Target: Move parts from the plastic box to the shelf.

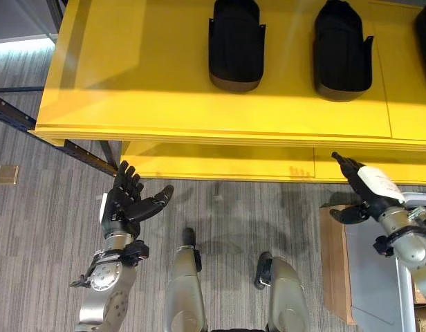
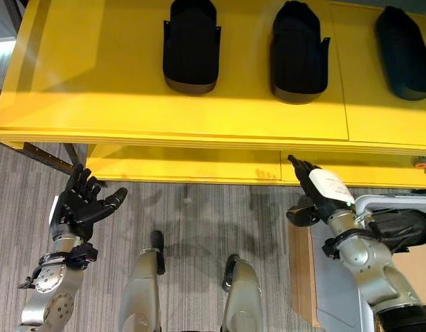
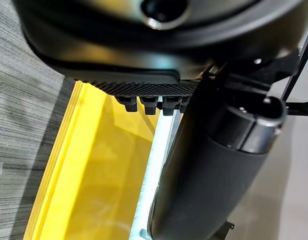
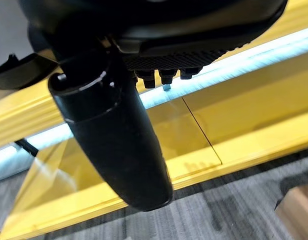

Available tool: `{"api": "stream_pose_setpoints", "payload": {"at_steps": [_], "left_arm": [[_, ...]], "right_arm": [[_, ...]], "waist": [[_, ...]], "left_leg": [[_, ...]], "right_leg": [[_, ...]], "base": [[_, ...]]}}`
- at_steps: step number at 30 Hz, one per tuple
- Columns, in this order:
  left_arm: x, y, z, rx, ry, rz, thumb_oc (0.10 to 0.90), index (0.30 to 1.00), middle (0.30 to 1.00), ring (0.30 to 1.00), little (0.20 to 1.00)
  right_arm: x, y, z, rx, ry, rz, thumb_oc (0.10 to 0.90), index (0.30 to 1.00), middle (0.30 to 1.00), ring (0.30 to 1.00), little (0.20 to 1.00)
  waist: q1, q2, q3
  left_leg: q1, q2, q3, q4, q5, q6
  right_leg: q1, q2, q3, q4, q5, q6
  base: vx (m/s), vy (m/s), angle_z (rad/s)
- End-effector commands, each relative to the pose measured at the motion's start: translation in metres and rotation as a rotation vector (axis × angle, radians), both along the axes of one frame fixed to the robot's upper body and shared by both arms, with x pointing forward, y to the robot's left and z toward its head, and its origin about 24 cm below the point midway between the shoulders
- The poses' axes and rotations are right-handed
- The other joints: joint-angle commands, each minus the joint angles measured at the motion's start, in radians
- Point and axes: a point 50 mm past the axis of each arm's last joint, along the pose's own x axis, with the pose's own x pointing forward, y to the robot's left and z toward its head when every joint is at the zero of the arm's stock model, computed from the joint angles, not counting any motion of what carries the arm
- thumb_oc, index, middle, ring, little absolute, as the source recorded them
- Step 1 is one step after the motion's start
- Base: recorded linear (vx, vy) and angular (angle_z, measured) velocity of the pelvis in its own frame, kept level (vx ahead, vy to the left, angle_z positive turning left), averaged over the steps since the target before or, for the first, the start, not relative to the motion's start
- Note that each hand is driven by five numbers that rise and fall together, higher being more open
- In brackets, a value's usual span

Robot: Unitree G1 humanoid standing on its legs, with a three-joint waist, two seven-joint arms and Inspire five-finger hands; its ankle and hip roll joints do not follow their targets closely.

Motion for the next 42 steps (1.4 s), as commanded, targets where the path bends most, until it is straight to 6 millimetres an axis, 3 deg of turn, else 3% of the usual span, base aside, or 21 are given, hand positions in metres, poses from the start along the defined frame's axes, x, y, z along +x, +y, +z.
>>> {"api": "stream_pose_setpoints", "payload": {"at_steps": [1,9,11,15,18,19,20,21,23,25,28,30,35,42], "left_arm": [[0.0,-0.002,0.035,0.05,-0.195,0.005,0.9,1.0,1.0,1.0,1.0],[-0.006,-0.004,0.017,-0.008,-0.133,0.007,0.9,1.0,1.0,1.0,1.0],[-0.012,-0.002,0.01,-0.012,-0.109,0.015,0.9,1.0,1.0,1.0,1.0],[-0.022,-0.001,-0.001,-0.019,-0.07,0.019,0.9,1.0,1.0,1.0,1.0],[-0.021,-0.009,-0.008,-0.041,-0.05,-0.017,0.9,1.0,1.0,1.0,1.0],[-0.021,-0.009,-0.008,-0.042,-0.05,-0.018,0.9,1.0,1.0,1.0,1.0],[-0.017,-0.014,-0.011,-0.054,-0.042,-0.044,0.9,1.0,1.0,1.0,1.0],[-0.017,-0.015,-0.011,-0.053,-0.041,-0.055,0.9,1.0,1.0,1.0,1.0],[-0.018,-0.015,-0.009,-0.036,-0.051,-0.072,0.9,1.0,1.0,1.0,1.0],[-0.019,-0.017,-0.009,-0.039,-0.055,-0.085,0.9,1.0,1.0,1.0,1.0],[-0.022,-0.019,-0.009,-0.034,-0.059,-0.114,0.9,1.0,1.0,1.0,1.0],[-0.024,-0.023,-0.012,-0.06,-0.054,-0.12,0.9,1.0,1.0,1.0,1.0],[-0.025,-0.029,-0.017,-0.11,-0.055,-0.133,0.9,1.0,1.0,1.0,1.0],[-0.029,-0.021,-0.016,-0.077,-0.041,-0.108,0.9,1.0,1.0,1.0,1.0]], "right_arm": [[0.001,0.004,0.061,0.119,-0.369,0.015,0.9,1.0,1.0,1.0,1.0],[-0.034,0.015,0.04,0.456,-0.397,0.031,0.9,1.0,1.0,1.0,1.0],[-0.043,0.015,0.033,0.561,-0.372,0.041,0.9,1.0,1.0,1.0,1.0],[-0.049,0.018,0.037,0.542,-0.357,0.086,0.9,1.0,1.0,1.0,1.0],[-0.055,0.01,0.039,0.535,-0.37,0.064,0.9,1.0,1.0,1.0,1.0],[-0.055,0.01,0.039,0.534,-0.37,0.063,0.9,1.0,1.0,1.0,1.0],[-0.056,0.007,0.038,0.553,-0.384,0.042,0.9,1.0,1.0,1.0,1.0],[-0.057,0.006,0.034,0.565,-0.368,0.031,0.9,1.0,1.0,1.0,1.0],[-0.053,0.011,0.032,0.542,-0.335,0.062,0.9,1.0,1.0,1.0,1.0],[-0.049,0.014,0.027,0.567,-0.287,0.095,0.9,1.0,1.0,1.0,1.0],[-0.042,0.018,0.029,0.576,-0.254,0.142,0.9,1.0,1.0,1.0,1.0],[-0.038,0.021,0.03,0.588,-0.249,0.163,0.9,1.0,1.0,1.0,1.0],[-0.04,0.022,0.025,0.617,-0.246,0.15,0.9,1.0,1.0,1.0,1.0],[-0.039,0.029,0.016,0.639,-0.212,0.148,0.9,1.0,1.0,1.0,1.0]], "waist": [[-0.016,-0.014,-0.062],[-0.074,0.015,-0.156],[-0.082,0.031,-0.184],[-0.089,0.045,-0.226],[-0.096,0.048,-0.234],[-0.096,0.049,-0.233],[-0.108,0.046,-0.239],[-0.109,0.039,-0.241],[-0.09,0.024,-0.251],[-0.079,0.004,-0.267],[-0.061,-0.006,-0.304],[-0.041,-0.013,-0.322],[-0.049,-0.012,-0.344],[-0.054,-0.016,-0.353]], "left_leg": [[0.068,0.082,-0.037,-0.031,-0.002,-0.031],[0.226,0.149,-0.004,-0.245,0.142,-0.059],[0.28,0.182,0.007,-0.33,0.213,-0.066],[0.326,0.227,0.007,-0.414,0.343,-0.069],[0.321,0.235,0.019,-0.406,0.435,-0.081],[0.322,0.236,0.018,-0.407,0.436,-0.082],[0.3,0.235,0.055,-0.378,0.47,-0.08],[0.297,0.218,0.058,-0.368,0.431,-0.067],[0.284,0.041,-0.03,-0.326,0.246,-0.015],[0.291,-0.093,-0.066,-0.32,0.12,0.009],[0.32,-0.204,-0.137,-0.334,0.032,0.043],[0.319,-0.27,-0.239,-0.351,0.019,0.054],[0.345,-0.266,-0.203,-0.412,0.03,0.076],[0.391,-0.253,-0.113,-0.49,0.033,0.106]], "right_leg": [[0.074,0.009,0.046,-0.06,0.018,-0.015],[0.151,0.08,0.021,-0.086,-0.021,-0.047],[0.162,0.112,0.021,-0.093,-0.029,-0.058],[0.17,0.185,0.036,-0.113,-0.047,-0.094],[0.204,0.211,0.027,-0.161,-0.041,-0.115],[0.206,0.212,0.026,-0.163,-0.04,-0.115],[0.225,0.217,0.009,-0.215,-0.017,-0.125],[0.238,0.214,0.009,-0.252,-0.001,-0.121],[0.271,0.214,0.044,-0.373,0.07,-0.099],[0.308,0.224,0.064,-0.484,0.124,-0.08],[0.334,0.243,0.119,-0.58,0.174,-0.053],[0.33,0.253,0.174,-0.616,0.203,-0.044],[0.335,0.247,0.206,-0.641,0.227,-0.026],[0.32,0.225,0.252,-0.646,0.253,0.01]], "base": [[-0.01,-0.034,-0.07],[0.03,-0.083,-0.1],[0.02,-0.142,-0.1],[-0.01,-0.191,-0.21],[-0.01,-0.182,-0.2],[-0.04,-0.197,0.03],[-0.04,-0.169,0.22],[-0.05,-0.23,0.46],[-0.01,-0.117,0.27],[0.03,-0.072,-0.31],[0.09,0.018,-0.71],[0.1,0.077,-0.95],[0.1,0.16,-0.79],[0.05,0.166,-0.45]]}}
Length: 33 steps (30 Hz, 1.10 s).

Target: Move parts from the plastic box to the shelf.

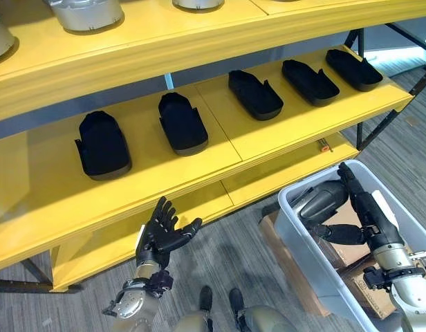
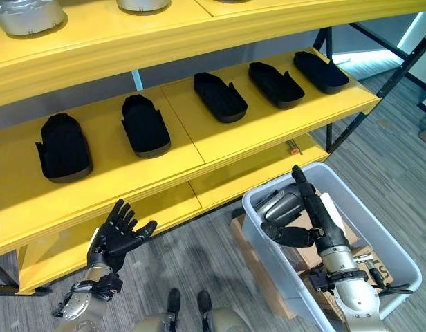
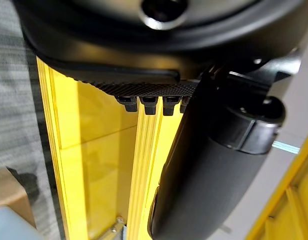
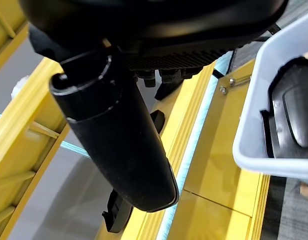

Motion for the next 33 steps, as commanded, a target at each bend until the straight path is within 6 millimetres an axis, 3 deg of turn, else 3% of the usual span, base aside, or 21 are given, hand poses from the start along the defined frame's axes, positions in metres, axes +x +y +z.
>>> {"api": "stream_pose_setpoints", "payload": {"at_steps": [1,5,7,10,14,18,22,24,30,31,33], "left_arm": [[0.008,0.022,0.042,0.08,-0.222,0.052,0.9,1.0,1.0,1.0,1.0],[0.011,0.027,0.045,0.117,-0.221,0.057,0.9,1.0,1.0,1.0,1.0],[0.014,0.03,0.049,0.157,-0.231,0.06,0.9,1.0,1.0,1.0,1.0],[0.012,0.036,0.051,0.185,-0.228,0.078,0.9,1.0,1.0,1.0,1.0],[0.005,0.042,0.052,0.195,-0.222,0.106,0.9,1.0,1.0,1.0,1.0],[0.002,0.045,0.055,0.202,-0.226,0.126,0.9,1.0,1.0,1.0,1.0],[0.0,0.048,0.055,0.19,-0.227,0.158,0.9,1.0,1.0,1.0,1.0],[-0.003,0.05,0.052,0.18,-0.213,0.179,0.9,1.0,1.0,1.0,1.0],[-0.005,0.046,0.046,0.152,-0.193,0.184,0.9,1.0,1.0,1.0,1.0],[-0.006,0.044,0.043,0.141,-0.181,0.174,0.9,1.0,1.0,1.0,1.0],[-0.007,0.044,0.039,0.13,-0.167,0.175,0.9,1.0,1.0,1.0,1.0]], "right_arm": [[0.014,0.008,0.031,0.008,-0.191,0.054,0.9,1.0,1.0,1.0,1.0],[0.018,0.016,0.027,0.024,-0.187,0.065,0.9,1.0,1.0,1.0,1.0],[0.022,0.023,0.026,0.036,-0.189,0.078,0.9,1.0,1.0,1.0,1.0],[0.025,0.028,0.023,0.045,-0.187,0.081,0.9,1.0,1.0,1.0,1.0],[0.026,0.031,0.024,0.003,-0.186,0.099,0.9,1.0,1.0,1.0,1.0],[0.026,0.032,0.03,-0.01,-0.203,0.109,0.9,1.0,1.0,1.0,1.0],[0.027,0.032,0.034,-0.012,-0.215,0.11,0.9,1.0,1.0,1.0,1.0],[0.027,0.032,0.036,-0.006,-0.217,0.114,0.9,1.0,1.0,1.0,1.0],[0.023,0.026,0.041,-0.023,-0.228,0.105,0.9,1.0,1.0,1.0,1.0],[0.021,0.024,0.042,-0.024,-0.231,0.098,0.9,1.0,1.0,1.0,1.0],[0.019,0.021,0.042,-0.027,-0.228,0.088,0.9,1.0,1.0,1.0,1.0]], "waist": [[0.003,-0.028,-0.061],[-0.01,-0.034,-0.018],[-0.007,-0.039,0.014],[0.008,-0.029,0.022],[0.012,-0.028,0.037],[0.027,-0.062,0.046],[0.044,-0.096,0.026],[0.046,-0.106,0.01],[0.033,-0.092,-0.015],[0.024,-0.079,-0.018],[0.016,-0.065,-0.019]], "left_leg": [[0.022,-0.006,0.005,-0.018,-0.066,-0.009],[0.021,0.0,0.054,0.003,-0.084,0.013],[0.02,0.015,0.092,0.023,-0.098,0.017],[0.063,0.053,0.172,0.023,-0.132,0.012],[0.089,0.095,0.234,0.054,-0.167,0.001],[0.083,0.109,0.271,0.134,-0.214,-0.005],[0.07,0.132,0.319,0.184,-0.248,-0.017],[0.064,0.15,0.33,0.194,-0.243,-0.033],[0.115,0.185,0.313,0.112,-0.208,-0.063],[0.128,0.204,0.307,0.085,-0.193,-0.077],[0.148,0.231,0.304,0.055,-0.172,-0.095]], "right_leg": [[0.107,-0.089,-0.011,-0.092,-0.022,0.133],[0.011,-0.071,0.017,0.05,-0.008,0.165],[-0.04,-0.088,-0.062,0.121,0.014,0.188],[-0.018,-0.201,-0.209,0.054,0.067,0.196],[-0.039,-0.336,-0.219,-0.076,0.225,0.223],[-0.002,-0.421,-0.312,-0.115,0.308,0.254],[0.05,-0.44,-0.385,-0.157,0.325,0.273],[0.062,-0.416,-0.366,-0.186,0.315,0.276],[0.056,-0.382,-0.356,-0.155,0.236,0.26],[0.053,-0.366,-0.357,-0.132,0.183,0.244],[0.049,-0.346,-0.362,-0.102,0.139,0.23]], "base": [[0.02,0.179,-0.5],[-0.06,0.153,-0.37],[-0.09,0.089,-0.47],[0.01,0.031,-0.94],[0.0,-0.031,-1.11],[0.0,-0.121,-0.52],[0.01,-0.194,-0.2],[0.06,-0.22,-0.41],[0.12,-0.151,-0.16],[0.1,-0.143,0.06],[0.13,-0.192,0.12]]}}
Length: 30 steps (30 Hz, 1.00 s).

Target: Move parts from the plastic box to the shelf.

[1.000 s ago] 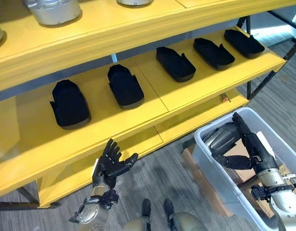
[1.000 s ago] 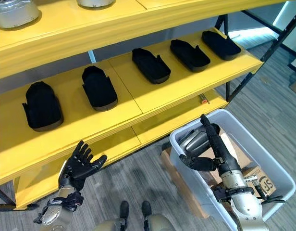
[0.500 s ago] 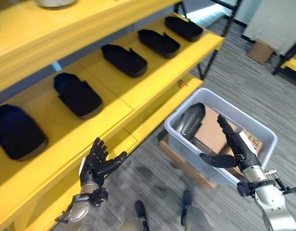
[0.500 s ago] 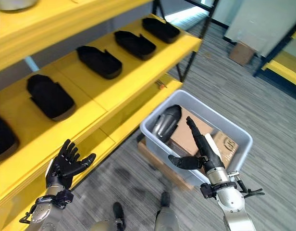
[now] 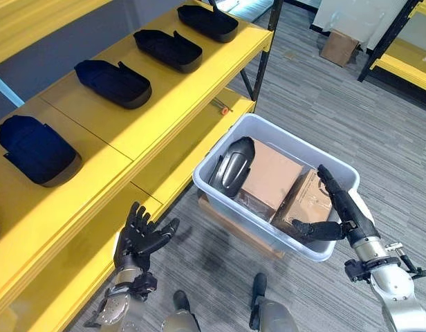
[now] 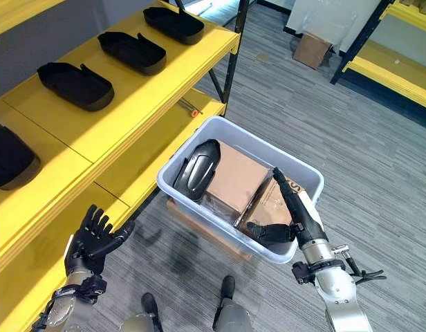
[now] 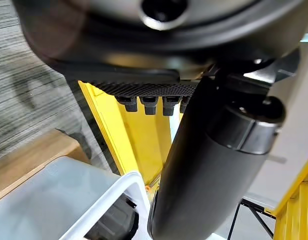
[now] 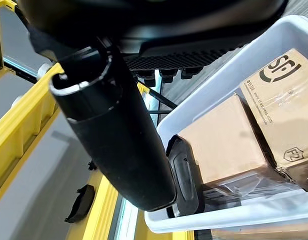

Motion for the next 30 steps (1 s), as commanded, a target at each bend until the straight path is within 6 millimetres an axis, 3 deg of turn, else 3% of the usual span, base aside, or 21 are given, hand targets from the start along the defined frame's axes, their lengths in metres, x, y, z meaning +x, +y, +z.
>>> {"api": "stream_pose_setpoints", "payload": {"at_steps": [1,8,11,12,13,14,15,18,20,21,23,24,25,26,27,28,29,30], "left_arm": [[0.0,0.014,0.036,0.096,-0.176,0.013,0.9,1.0,1.0,1.0,1.0],[-0.003,0.012,0.031,0.069,-0.159,0.017,0.9,1.0,1.0,1.0,1.0],[0.0,0.01,0.032,0.077,-0.161,-0.001,0.9,1.0,1.0,1.0,1.0],[0.003,0.009,0.032,0.079,-0.163,-0.012,0.9,1.0,1.0,1.0,1.0],[0.004,0.008,0.032,0.082,-0.164,-0.02,0.9,1.0,1.0,1.0,1.0],[0.007,0.005,0.033,0.075,-0.173,-0.029,0.9,1.0,1.0,1.0,1.0],[0.007,0.006,0.033,0.075,-0.173,-0.029,0.9,1.0,1.0,1.0,1.0],[0.006,0.004,0.037,0.075,-0.187,-0.012,0.9,1.0,1.0,1.0,1.0],[0.005,0.003,0.036,0.063,-0.187,-0.006,0.9,1.0,1.0,1.0,1.0],[0.006,0.003,0.037,0.063,-0.191,-0.009,0.9,1.0,1.0,1.0,1.0],[0.009,0.0,0.041,0.06,-0.209,-0.025,0.9,1.0,1.0,1.0,1.0],[0.012,-0.001,0.043,0.068,-0.217,-0.037,0.9,1.0,1.0,1.0,1.0],[0.012,-0.001,0.043,0.068,-0.217,-0.038,0.9,1.0,1.0,1.0,1.0],[0.016,-0.002,0.046,0.085,-0.231,-0.054,0.9,1.0,1.0,1.0,1.0],[0.017,-0.004,0.045,0.081,-0.229,-0.058,0.9,1.0,1.0,1.0,1.0],[0.016,-0.005,0.042,0.076,-0.22,-0.058,0.9,1.0,1.0,1.0,1.0],[0.015,-0.006,0.04,0.04,-0.22,-0.049,0.9,1.0,1.0,1.0,1.0],[0.015,-0.006,0.04,0.044,-0.224,-0.056,0.9,1.0,1.0,1.0,1.0]], "right_arm": [[0.0,0.004,0.054,-0.019,-0.275,0.053,0.9,1.0,1.0,1.0,1.0],[-0.003,0.001,0.056,-0.01,-0.279,0.048,0.9,1.0,1.0,1.0,1.0],[-0.004,-0.003,0.056,-0.029,-0.281,0.033,0.9,1.0,1.0,1.0,1.0],[-0.005,-0.005,0.056,-0.035,-0.282,0.021,0.9,1.0,1.0,1.0,1.0],[-0.006,-0.006,0.056,-0.037,-0.284,0.017,0.9,1.0,1.0,1.0,1.0],[-0.006,-0.004,0.053,-0.007,-0.282,0.016,0.9,1.0,1.0,1.0,1.0],[-0.006,-0.004,0.053,-0.007,-0.282,0.016,0.9,1.0,1.0,1.0,1.0],[-0.001,0.003,0.057,0.032,-0.306,0.052,0.9,1.0,1.0,1.0,1.0],[0.0,0.003,0.057,0.048,-0.303,0.047,0.9,1.0,1.0,1.0,1.0],[0.0,0.003,0.056,0.05,-0.302,0.048,0.9,1.0,1.0,1.0,1.0],[0.001,0.004,0.057,0.048,-0.313,0.041,0.9,1.0,1.0,1.0,1.0],[0.0,0.004,0.057,0.046,-0.313,0.038,0.9,1.0,1.0,1.0,1.0],[0.0,0.004,0.057,0.046,-0.313,0.038,0.9,1.0,1.0,1.0,1.0],[0.001,0.006,0.055,0.046,-0.313,0.034,0.9,1.0,1.0,1.0,1.0],[0.001,0.006,0.054,0.048,-0.314,0.028,0.9,1.0,1.0,1.0,1.0],[0.001,0.006,0.053,0.056,-0.312,0.022,0.9,1.0,1.0,1.0,1.0],[0.002,0.01,0.052,0.082,-0.309,0.034,0.9,1.0,1.0,1.0,1.0],[0.001,0.013,0.049,0.072,-0.295,0.048,0.9,1.0,1.0,1.0,1.0]], "waist": [[0.01,-0.006,-0.098],[-0.004,0.035,-0.11],[-0.017,0.055,-0.111],[-0.027,0.066,-0.112],[-0.03,0.07,-0.111],[-0.006,0.046,-0.08],[-0.01,0.048,-0.08],[0.024,0.004,-0.02],[0.04,-0.009,0.003],[0.046,-0.01,0.012],[0.045,0.002,0.024],[0.053,0.006,0.032],[0.054,0.006,0.031],[0.073,0.023,0.032],[0.073,0.029,0.027],[0.069,0.037,0.02],[0.071,0.045,0.002],[0.071,0.049,-0.008]], "left_leg": [[0.054,0.023,-0.076,0.001,-0.098,0.037],[0.062,0.067,-0.072,-0.03,-0.057,0.014],[0.056,0.091,-0.068,-0.03,-0.03,0.002],[0.047,0.118,-0.062,-0.003,0.004,-0.012],[0.04,0.14,-0.06,0.036,0.037,-0.022],[-0.065,0.161,-0.209,0.301,0.176,0.011],[-0.075,0.164,-0.217,0.311,0.172,0.01],[-0.222,0.093,-0.343,0.576,0.176,0.06],[-0.321,0.078,-0.344,0.54,0.131,0.069],[-0.337,0.081,-0.341,0.505,0.137,0.061],[-0.361,0.134,-0.309,0.294,0.224,0.013],[-0.362,0.121,-0.302,0.188,0.255,-0.008],[-0.36,0.12,-0.3,0.179,0.263,-0.007],[-0.346,0.076,-0.372,-0.007,0.274,-0.025],[-0.334,0.08,-0.383,-0.059,0.281,-0.038],[-0.331,0.092,-0.377,-0.049,0.291,-0.048],[-0.281,0.111,-0.364,-0.046,0.243,-0.027],[-0.238,0.109,-0.358,-0.065,0.24,-0.037]], "right_leg": [[-0.04,-0.066,-0.003,0.069,-0.042,0.073],[-0.057,-0.018,-0.002,0.107,-0.106,0.046],[-0.078,0.006,0.008,0.147,-0.146,0.023],[-0.081,0.031,0.012,0.164,-0.173,0.002],[-0.069,0.055,0.015,0.158,-0.189,-0.013],[-0.023,0.135,0.095,0.123,-0.209,-0.087],[-0.024,0.137,0.091,0.123,-0.209,-0.088],[0.012,0.166,0.138,0.1,-0.215,-0.126],[0.027,0.164,0.151,0.096,-0.227,-0.121],[0.037,0.166,0.159,0.098,-0.231,-0.118],[0.043,0.166,0.167,0.103,-0.25,-0.106],[0.048,0.161,0.171,0.109,-0.256,-0.101],[0.045,0.16,0.172,0.108,-0.254,-0.101],[0.057,0.156,0.202,0.13,-0.278,-0.079],[0.07,0.151,0.221,0.143,-0.298,-0.069],[0.082,0.148,0.23,0.146,-0.307,-0.064],[0.082,0.141,0.259,0.164,-0.321,-0.052],[0.084,0.131,0.273,0.156,-0.314,-0.042]], "base": [[0.12,-0.172,0.1],[0.09,-0.127,0.01],[0.08,-0.181,0.01],[0.11,-0.23,0.08],[0.24,-0.586,0.05],[0.17,-0.454,0.0],[0.14,-0.452,-0.25],[0.03,-0.215,-0.73],[0.09,-0.064,-0.9],[0.14,0.06,-0.47],[0.19,0.161,-0.19],[0.14,0.157,-0.21],[0.26,0.33,-0.26],[0.32,0.379,-0.32],[0.4,0.468,-0.51],[0.33,0.376,-0.76],[0.28,0.387,-1.14],[0.26,0.414,-1.45]]}}
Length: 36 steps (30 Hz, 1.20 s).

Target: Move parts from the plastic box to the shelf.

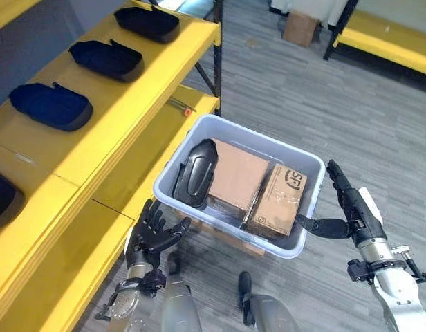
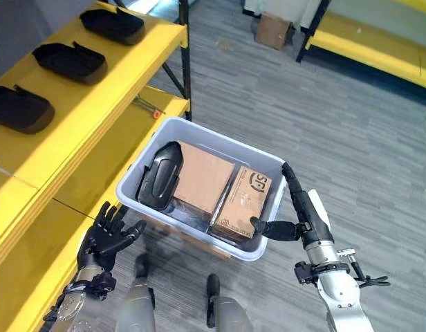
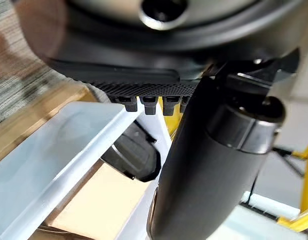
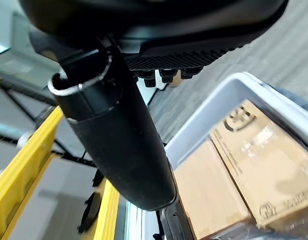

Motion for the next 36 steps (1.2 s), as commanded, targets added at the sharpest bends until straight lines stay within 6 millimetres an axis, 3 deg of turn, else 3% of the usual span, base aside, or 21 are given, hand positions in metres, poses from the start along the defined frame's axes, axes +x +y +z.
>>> {"api": "stream_pose_setpoints", "payload": {"at_steps": [1,3,4,8,11,14,21,22,24,27,32,36], "left_arm": [[0.003,0.012,0.045,0.063,-0.234,0.012,0.9,1.0,1.0,1.0,1.0],[0.004,0.013,0.049,0.069,-0.249,0.01,0.9,1.0,1.0,1.0,1.0],[0.004,0.016,0.053,0.094,-0.263,0.006,0.9,1.0,1.0,1.0,1.0],[0.007,0.024,0.064,0.133,-0.298,0.03,0.9,1.0,1.0,1.0,1.0],[0.008,0.03,0.069,0.162,-0.307,0.046,0.9,1.0,1.0,1.0,1.0],[0.005,0.036,0.075,0.189,-0.319,0.064,0.9,1.0,1.0,1.0,1.0],[0.008,0.032,0.078,0.174,-0.338,0.038,0.9,1.0,1.0,1.0,1.0],[0.007,0.032,0.078,0.174,-0.338,0.038,0.9,1.0,1.0,1.0,1.0],[0.009,0.027,0.076,0.16,-0.333,0.006,0.9,1.0,1.0,1.0,1.0],[0.01,0.023,0.075,0.15,-0.334,-0.018,0.9,1.0,1.0,1.0,1.0],[0.014,0.015,0.083,0.127,-0.369,-0.063,0.9,1.0,1.0,1.0,1.0],[0.017,0.013,0.089,0.12,-0.399,-0.056,0.9,1.0,1.0,1.0,1.0]], "right_arm": [[0.0,0.008,0.044,-0.021,-0.24,0.066,0.9,1.0,1.0,1.0,1.0],[-0.002,0.008,0.044,-0.003,-0.242,0.063,0.9,1.0,1.0,1.0,1.0],[-0.004,0.007,0.044,-0.003,-0.24,0.053,0.9,1.0,1.0,1.0,1.0],[0.001,0.01,0.046,0.006,-0.26,0.046,0.9,1.0,1.0,1.0,1.0],[0.005,0.011,0.05,-0.024,-0.276,0.048,0.9,1.0,1.0,1.0,1.0],[0.012,0.015,0.066,-0.108,-0.344,0.063,0.9,1.0,1.0,1.0,1.0],[0.022,0.01,0.119,-0.464,-0.52,0.086,0.9,1.0,1.0,1.0,1.0],[0.022,0.01,0.119,-0.464,-0.52,0.086,0.9,1.0,1.0,1.0,1.0],[0.03,0.019,0.147,-0.681,-0.595,0.157,0.9,1.0,1.0,1.0,1.0],[0.036,0.023,0.159,-0.804,-0.625,0.176,0.9,1.0,1.0,1.0,1.0],[0.057,0.045,0.188,-1.119,-0.673,0.242,0.9,1.0,1.0,1.0,1.0],[0.066,0.061,0.195,-1.297,-0.707,0.283,0.9,1.0,1.0,1.0,1.0]], "waist": [[0.011,-0.012,-0.085],[0.008,-0.019,-0.086],[-0.001,-0.039,-0.083],[-0.002,-0.066,-0.08],[0.005,-0.097,-0.077],[0.034,-0.128,-0.062],[0.062,-0.159,-0.056],[0.061,-0.16,-0.057],[0.08,-0.163,-0.048],[0.093,-0.161,-0.04],[0.149,-0.149,-0.002],[0.189,-0.131,0.033]], "left_leg": [[0.009,0.058,0.03,0.041,0.159,-0.022],[0.0,0.05,0.047,0.08,0.131,-0.018],[-0.013,0.03,0.09,0.144,0.062,0.001],[-0.066,0.018,0.154,0.24,-0.014,0.019],[-0.093,0.028,0.189,0.284,-0.055,0.032],[-0.081,0.056,0.227,0.291,-0.074,0.028],[-0.108,0.067,0.183,0.275,-0.047,0.012],[-0.109,0.066,0.183,0.274,-0.046,0.012],[-0.129,0.059,0.162,0.253,-0.023,0.001],[-0.142,0.053,0.148,0.239,-0.008,-0.005],[-0.169,0.036,0.107,0.188,0.041,-0.027],[-0.187,0.025,0.073,0.178,0.06,-0.034]], "right_leg": [[0.099,-0.102,-0.059,0.053,-0.168,0.067],[0.097,-0.125,-0.051,0.04,-0.156,0.078],[0.103,-0.182,-0.041,0.008,-0.126,0.107],[0.066,-0.247,-0.039,-0.036,-0.06,0.147],[0.036,-0.262,-0.055,-0.059,-0.013,0.17],[0.004,-0.258,-0.13,-0.056,0.053,0.185],[0.035,-0.237,-0.185,-0.098,0.038,0.179],[0.034,-0.237,-0.185,-0.098,0.038,0.179],[0.039,-0.232,-0.212,-0.097,0.013,0.173],[0.037,-0.229,-0.23,-0.093,0.005,0.17],[0.041,-0.224,-0.294,-0.084,-0.023,0.164],[0.035,-0.22,-0.326,-0.047,-0.053,0.157]], "base": [[0.2,0.378,-1.68],[0.12,0.302,-1.41],[0.09,0.333,-1.05],[0.03,0.296,-0.62],[0.02,0.16,-0.25],[-0.03,0.007,-0.17],[0.04,-0.048,-0.04],[0.02,-0.039,0.18],[0.03,-0.086,0.17],[0.01,-0.075,0.29],[0.01,-0.083,0.47],[-0.01,-0.081,0.3]]}}
